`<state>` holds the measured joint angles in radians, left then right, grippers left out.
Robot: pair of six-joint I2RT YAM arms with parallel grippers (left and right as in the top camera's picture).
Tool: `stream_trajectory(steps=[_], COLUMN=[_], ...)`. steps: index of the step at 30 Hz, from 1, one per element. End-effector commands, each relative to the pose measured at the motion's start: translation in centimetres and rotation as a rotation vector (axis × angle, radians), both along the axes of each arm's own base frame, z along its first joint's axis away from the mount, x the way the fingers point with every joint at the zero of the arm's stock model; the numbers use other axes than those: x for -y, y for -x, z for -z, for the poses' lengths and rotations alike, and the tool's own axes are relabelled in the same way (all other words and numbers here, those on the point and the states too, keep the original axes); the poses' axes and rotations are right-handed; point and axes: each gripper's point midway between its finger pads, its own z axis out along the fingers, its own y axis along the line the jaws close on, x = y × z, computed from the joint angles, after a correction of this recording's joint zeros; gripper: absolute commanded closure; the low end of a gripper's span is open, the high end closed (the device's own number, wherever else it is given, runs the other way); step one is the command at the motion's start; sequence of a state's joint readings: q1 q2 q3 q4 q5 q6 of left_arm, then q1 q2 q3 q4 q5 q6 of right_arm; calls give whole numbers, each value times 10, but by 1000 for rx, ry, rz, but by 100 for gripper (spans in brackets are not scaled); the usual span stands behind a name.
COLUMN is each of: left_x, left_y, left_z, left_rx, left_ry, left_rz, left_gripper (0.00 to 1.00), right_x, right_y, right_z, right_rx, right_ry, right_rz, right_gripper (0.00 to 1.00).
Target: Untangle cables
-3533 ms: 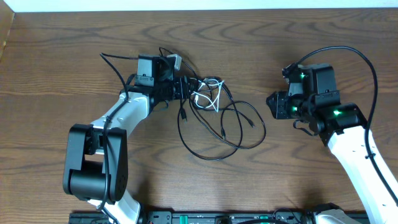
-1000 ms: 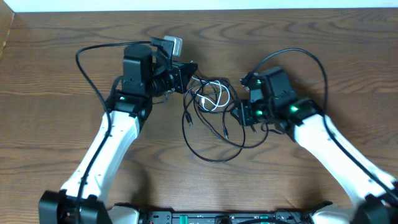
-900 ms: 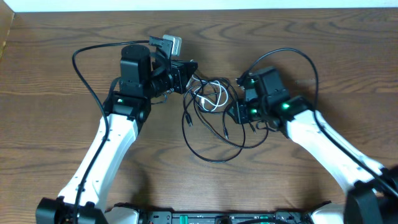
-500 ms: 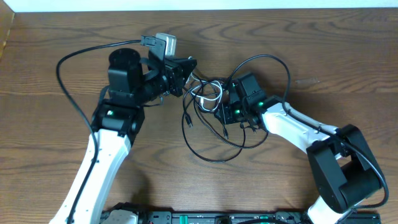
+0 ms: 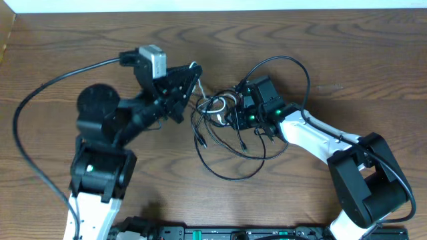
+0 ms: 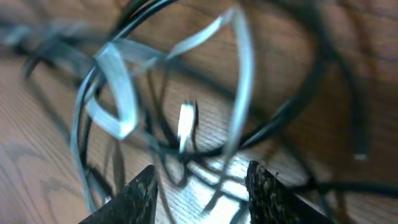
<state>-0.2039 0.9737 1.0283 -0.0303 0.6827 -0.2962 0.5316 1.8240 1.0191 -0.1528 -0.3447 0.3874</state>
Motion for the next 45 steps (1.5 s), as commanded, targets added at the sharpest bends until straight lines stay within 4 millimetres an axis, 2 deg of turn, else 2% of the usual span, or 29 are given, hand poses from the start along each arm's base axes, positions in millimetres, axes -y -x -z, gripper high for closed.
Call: stream_trajectory(steps=[1, 5, 9, 12, 16, 25, 30, 32, 33, 35, 38, 39, 42, 44, 45], left_x=[-4, -9, -10, -11, -17, -32, -47, -50, -51, -51, -49, -49, -48, -48, -47], left_y=[32, 57, 60, 59, 55, 40, 22, 17, 15, 9, 0, -4, -10, -13, -15], left_z=[-42, -62, -64, -64, -63, -47, -30, -26, -25, -19, -10, -6, 0, 3, 4], left_rx=[97, 174, 181, 181, 176, 108, 34, 21, 15, -5, -37, -52, -74, -83, -86], left_ry=[52, 68, 69, 69, 67, 49, 36, 34, 33, 31, 28, 26, 24, 23, 23], left_rz=[17, 18, 17, 13, -15, -83, -143, -154, -157, -157, -151, -148, -146, -147, -137], left_gripper=[93, 92, 92, 92, 92, 92, 92, 92, 92, 93, 92, 92, 93, 92, 92], right_x=[0, 18, 56, 76, 107, 135, 164, 169, 170, 158, 129, 114, 92, 70, 51], right_y=[-7, -15, -19, -19, -26, -29, -26, -25, -24, -23, -25, -27, -27, -25, -20], right_z=[-3, 4, 18, 24, 28, 31, 36, 37, 37, 36, 29, 24, 14, 3, -8], right_rx=[27, 40, -19, -39, -76, -85, -142, -159, -165, -160, -97, -56, -20, 6, 35], right_ry=[13, 88, 199, 251, 274, 328, 359, 358, 355, 315, 238, 196, 110, 11, -68], right_rz=[23, 87, 254, 298, 365, 410, 505, 513, 512, 416, 231, 145, 54, -26, -115], right_gripper=[57, 53, 51, 51, 52, 51, 50, 50, 50, 50, 46, 44, 43, 43, 42])
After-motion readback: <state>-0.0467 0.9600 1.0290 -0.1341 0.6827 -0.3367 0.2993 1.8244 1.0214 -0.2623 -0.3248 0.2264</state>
